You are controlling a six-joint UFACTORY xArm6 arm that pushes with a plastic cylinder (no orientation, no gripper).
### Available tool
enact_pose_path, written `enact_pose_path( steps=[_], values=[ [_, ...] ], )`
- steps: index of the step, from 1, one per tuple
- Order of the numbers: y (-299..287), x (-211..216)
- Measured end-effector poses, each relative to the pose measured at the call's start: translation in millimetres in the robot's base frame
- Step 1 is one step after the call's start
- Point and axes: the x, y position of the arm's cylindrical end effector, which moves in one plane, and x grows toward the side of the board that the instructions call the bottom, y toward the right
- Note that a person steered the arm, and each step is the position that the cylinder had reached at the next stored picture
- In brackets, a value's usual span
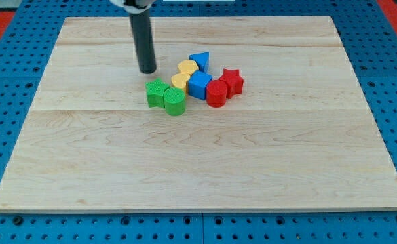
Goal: Push the green star along with the green circle slightly down and right
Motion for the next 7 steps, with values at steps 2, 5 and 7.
enact_pose_path(
  steps=[2,5,7],
  values=[
    [14.4,38.5],
    [-1.2,39.1],
    [-25.2,80.1]
  ],
)
